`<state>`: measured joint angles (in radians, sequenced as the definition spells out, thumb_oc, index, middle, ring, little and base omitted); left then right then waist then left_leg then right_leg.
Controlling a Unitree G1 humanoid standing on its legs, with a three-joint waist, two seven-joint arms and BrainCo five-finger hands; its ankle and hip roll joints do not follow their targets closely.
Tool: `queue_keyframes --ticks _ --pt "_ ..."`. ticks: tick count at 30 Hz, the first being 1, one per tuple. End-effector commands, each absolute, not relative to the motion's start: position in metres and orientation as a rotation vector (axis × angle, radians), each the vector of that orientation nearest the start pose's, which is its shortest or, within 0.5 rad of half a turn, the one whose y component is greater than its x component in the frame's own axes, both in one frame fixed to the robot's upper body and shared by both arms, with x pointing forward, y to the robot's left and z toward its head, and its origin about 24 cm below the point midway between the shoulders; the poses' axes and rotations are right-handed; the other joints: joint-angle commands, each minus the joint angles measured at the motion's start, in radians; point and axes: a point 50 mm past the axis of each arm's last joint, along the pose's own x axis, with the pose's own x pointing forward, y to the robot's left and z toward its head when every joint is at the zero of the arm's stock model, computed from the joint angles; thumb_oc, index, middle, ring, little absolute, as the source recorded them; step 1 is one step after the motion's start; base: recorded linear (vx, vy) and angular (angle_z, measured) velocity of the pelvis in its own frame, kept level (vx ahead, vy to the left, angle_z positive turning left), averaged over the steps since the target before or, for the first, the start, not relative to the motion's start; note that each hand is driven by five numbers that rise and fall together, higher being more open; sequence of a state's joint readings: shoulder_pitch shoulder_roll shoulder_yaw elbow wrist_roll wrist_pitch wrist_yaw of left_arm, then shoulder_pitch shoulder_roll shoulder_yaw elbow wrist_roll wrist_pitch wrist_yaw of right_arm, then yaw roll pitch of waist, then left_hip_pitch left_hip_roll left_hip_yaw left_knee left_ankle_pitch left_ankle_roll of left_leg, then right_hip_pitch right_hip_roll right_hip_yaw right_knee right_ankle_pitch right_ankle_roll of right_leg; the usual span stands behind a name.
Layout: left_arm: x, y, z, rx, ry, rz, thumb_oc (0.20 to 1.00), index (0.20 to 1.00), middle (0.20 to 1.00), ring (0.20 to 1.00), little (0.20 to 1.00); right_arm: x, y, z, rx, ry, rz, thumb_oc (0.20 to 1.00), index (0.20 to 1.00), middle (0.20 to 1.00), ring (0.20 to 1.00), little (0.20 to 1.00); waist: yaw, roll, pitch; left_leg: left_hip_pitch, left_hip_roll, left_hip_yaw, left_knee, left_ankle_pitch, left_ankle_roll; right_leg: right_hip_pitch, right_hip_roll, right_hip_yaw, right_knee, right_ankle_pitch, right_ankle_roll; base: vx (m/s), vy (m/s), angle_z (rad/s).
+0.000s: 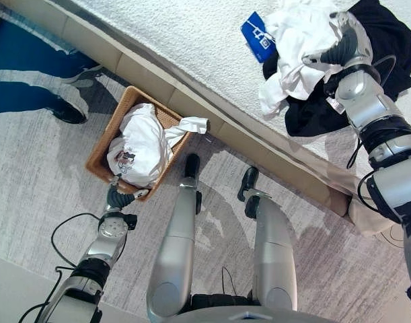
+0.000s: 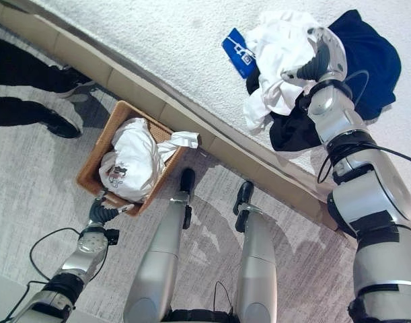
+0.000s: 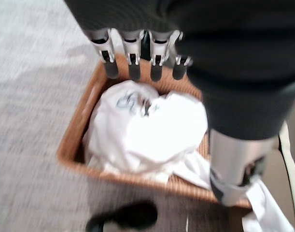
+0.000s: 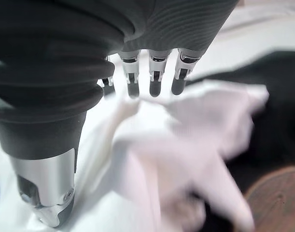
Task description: Pick up clothes into the bucket
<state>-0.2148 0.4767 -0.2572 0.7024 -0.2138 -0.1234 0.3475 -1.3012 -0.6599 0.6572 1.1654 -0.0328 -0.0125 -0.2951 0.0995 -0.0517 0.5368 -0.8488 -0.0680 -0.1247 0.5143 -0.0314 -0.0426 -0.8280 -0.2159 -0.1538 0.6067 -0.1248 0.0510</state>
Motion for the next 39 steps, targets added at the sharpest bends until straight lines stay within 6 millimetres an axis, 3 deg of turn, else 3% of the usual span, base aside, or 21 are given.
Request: queue_keyframes --ticks 1,3,4,5,8,11,12,18,19,20,21,22,24,25,28,30,32,33,39 --pt "0.249 0.258 -0.037 0.333 0.369 0.291 1.0 1.0 1.0 1.0 1.0 0.409 -0.271 0.263 -1.149 -0.071 -0.365 0.771 0.771 0.771 0.771 0.771 0.01 0.043 -0.017 -0.004 -0.024 -0.029 0.085 -0.109 0.017 0.056 -0.004 0.007 -0.035 -0.03 0.051 -0.01 -0.064 0.18" --pt "0.247 0.254 -0.041 0.308 0.39 0.264 1.0 1.0 1.0 1.0 1.0 0.412 -0.268 0.258 -1.207 -0.002 -0.294 0.341 0.341 0.341 0.341 0.341 0.016 0.04 -0.017 0.004 -0.024 -0.039 0.075 -0.103 0.014 0.064 -0.008 -0.001 -0.037 -0.031 0.048 -0.01 -0.07 0.18" --pt "0.247 0.254 -0.042 0.308 0.39 0.264 1.0 1.0 1.0 1.0 1.0 0.412 -0.268 0.259 -1.208 -0.002 -0.294 0.341 0.341 0.341 0.341 0.341 0.016 0.04 -0.017 0.004 -0.024 -0.039 0.074 -0.102 0.014 0.064 -0.008 -0.001 -0.038 -0.031 0.048 -0.01 -0.052 0.08" --pt "0.245 0.252 -0.044 0.296 0.403 0.259 1.0 1.0 1.0 1.0 1.0 0.413 -0.267 0.258 -1.207 0.009 -0.287 0.2 0.2 0.2 0.2 0.2 0.016 0.039 -0.017 0.007 -0.025 -0.041 0.072 -0.1 0.013 0.067 -0.008 -0.002 -0.04 -0.031 0.048 0.0 -0.022 0.04" --pt "0.248 0.243 -0.046 0.282 0.406 0.233 1.0 1.0 1.0 1.0 1.0 0.411 -0.272 0.257 -1.135 -0.011 -0.337 0.2 0.2 0.2 0.2 0.2 0.019 0.039 -0.017 0.021 -0.024 -0.041 0.063 -0.097 0.012 0.077 -0.01 -0.001 -0.046 -0.029 0.05 -0.01 -0.022 0.08" --pt "0.254 0.242 -0.039 0.269 0.37 0.242 1.0 1.0 1.0 1.0 1.0 0.41 -0.266 0.272 -1.084 -0.118 -0.369 0.2 0.2 0.2 0.2 0.2 0.011 0.028 -0.017 0.051 -0.018 -0.037 0.036 -0.088 0.008 0.102 -0.006 0.003 -0.07 -0.021 0.052 -0.04 -0.009 0.02" --pt "0.258 0.241 -0.034 0.263 0.344 0.245 1.0 1.0 1.0 1.0 1.0 0.408 -0.264 0.285 -1.053 -0.182 -0.399 0.2 0.2 0.2 0.2 0.2 0.007 0.026 -0.017 0.038 -0.019 -0.036 0.018 -0.052 0.009 0.092 -0.009 -0.005 -0.089 0.013 0.046 -0.09 -0.001 0.0" --pt "0.269 0.238 -0.011 0.292 0.224 0.227 1.0 1.0 1.0 1.0 1.0 0.386 -0.233 0.339 -1.046 -0.574 -0.409 0.2 0.2 0.2 0.2 0.2 -0.026 0.009 -0.017 0.148 0.0 -0.01 -0.032 -0.05 0.006 0.182 0.003 0.015 -0.137 0.027 0.053 -0.02 0.004 -0.06" --pt "0.269 0.238 -0.011 0.293 0.225 0.226 1.0 1.0 1.0 1.0 1.0 0.386 -0.233 0.339 -1.046 -0.572 -0.409 0.2 0.2 0.2 0.2 0.2 -0.024 0.008 -0.017 0.15 0.001 -0.009 -0.033 -0.049 0.006 0.183 0.003 0.016 -0.138 0.028 0.053 0.01 0.005 -0.21" --pt "0.273 0.236 0.002 0.298 0.159 0.21 1.0 1.0 1.0 1.0 1.0 0.375 -0.231 0.35 -1.048 -0.66 -0.41 0.2 0.2 0.2 0.2 0.2 -0.036 0.006 -0.017 0.199 0.009 0.001 -0.052 -0.051 0.005 0.221 0.008 0.021 -0.148 0.029 0.056 0.01 0.003 -0.12" --pt "0.272 0.236 0.002 0.299 0.16 0.209 1.0 1.0 1.0 1.0 1.0 0.375 -0.231 0.349 -1.047 -0.658 -0.41 0.2 0.2 0.2 0.2 0.2 -0.034 0.005 -0.017 0.201 0.009 0.001 -0.053 -0.051 0.005 0.223 0.008 0.021 -0.15 0.029 0.056 0.03 0.01 -0.13" --pt "0.279 0.236 0.019 0.303 0.087 0.202 1.0 1.0 1.0 1.0 1.0 0.364 -0.229 0.36 -1.034 -0.742 -0.414 0.2 0.2 0.2 0.2 0.2 -0.048 0.001 -0.017 0.261 0.016 0.012 -0.072 -0.053 0.005 0.277 0.015 0.031 -0.172 0.032 0.059 0.03 0.015 -0.12" --pt "0.281 0.237 0.027 0.309 0.054 0.197 1.0 1.0 1.0 1.0 1.0 0.359 -0.228 0.361 -1.047 -0.765 -0.407 0.2 0.2 0.2 0.2 0.2 -0.05 -0.001 -0.017 0.291 0.02 0.018 -0.081 -0.055 0.006 0.301 0.018 0.034 -0.18 0.034 0.061 0.03 0.016 -0.22" --pt "0.285 0.238 0.043 0.302 -0.016 0.192 1.0 1.0 1.0 1.0 1.0 0.349 -0.226 0.367 -1.029 -0.83 -0.403 0.2 0.2 0.2 0.2 0.2 -0.064 -0.003 -0.017 0.356 0.028 0.031 -0.1 -0.058 0.005 0.358 0.025 0.045 -0.198 0.037 0.065 0.01 0.011 -0.28" --pt "0.288 0.237 0.058 0.29 -0.078 0.18 1.0 1.0 1.0 1.0 1.0 0.342 -0.225 0.366 -1.033 -0.857 -0.384 0.2 0.2 0.2 0.2 0.2 -0.073 -0.007 -0.028 0.418 0.033 0.041 -0.13 -0.053 0.004 0.41 0.032 0.052 -0.226 0.048 0.068 0.05 0.005 -0.3" --pt "0.292 0.236 0.08 0.297 -0.161 0.156 1.0 1.0 1.0 1.0 1.0 0.335 -0.222 0.36 -1.031 -0.877 -0.334 0.2 0.2 0.2 0.2 0.2 -0.091 -0.009 -0.072 0.492 0.043 0.059 -0.166 -0.061 0.001 0.475 0.041 0.06 -0.261 0.051 0.073 0.07 -0.01 -0.27" --pt "0.293 0.235 0.088 0.285 -0.193 0.15 1.0 1.0 1.0 1.0 1.0 0.333 -0.22 0.358 -1.016 -0.885 -0.313 0.2 0.2 0.2 0.2 0.2 -0.097 -0.012 -0.092 0.516 0.044 0.066 -0.189 -0.052 -0.001 0.497 0.045 0.062 -0.283 0.061 0.075 0.08 -0.028 -0.24" --pt "0.295 0.23 0.103 0.265 -0.254 0.122 1.0 1.0 1.0 1.0 1.0 0.333 -0.22 0.347 -1.003 -0.85 -0.258 0.2 0.2 0.2 0.2 0.2 -0.106 -0.012 -0.127 0.562 0.049 0.073 -0.225 -0.053 -0.005 0.535 0.054 0.063 -0.312 0.062 0.078 0.1 -0.052 -0.24" --pt "0.3 0.207 0.141 0.249 -0.402 0.012 1.0 1.0 1.0 1.0 1.0 0.331 -0.215 0.317 -0.927 -0.732 -0.039 0.2 0.2 0.2 0.2 0.2 -0.131 -0.008 -0.232 0.667 0.063 0.088 -0.34 -0.013 -0.021 0.631 0.077 0.047 -0.421 0.086 0.078 0.08 -0.044 -0.15"
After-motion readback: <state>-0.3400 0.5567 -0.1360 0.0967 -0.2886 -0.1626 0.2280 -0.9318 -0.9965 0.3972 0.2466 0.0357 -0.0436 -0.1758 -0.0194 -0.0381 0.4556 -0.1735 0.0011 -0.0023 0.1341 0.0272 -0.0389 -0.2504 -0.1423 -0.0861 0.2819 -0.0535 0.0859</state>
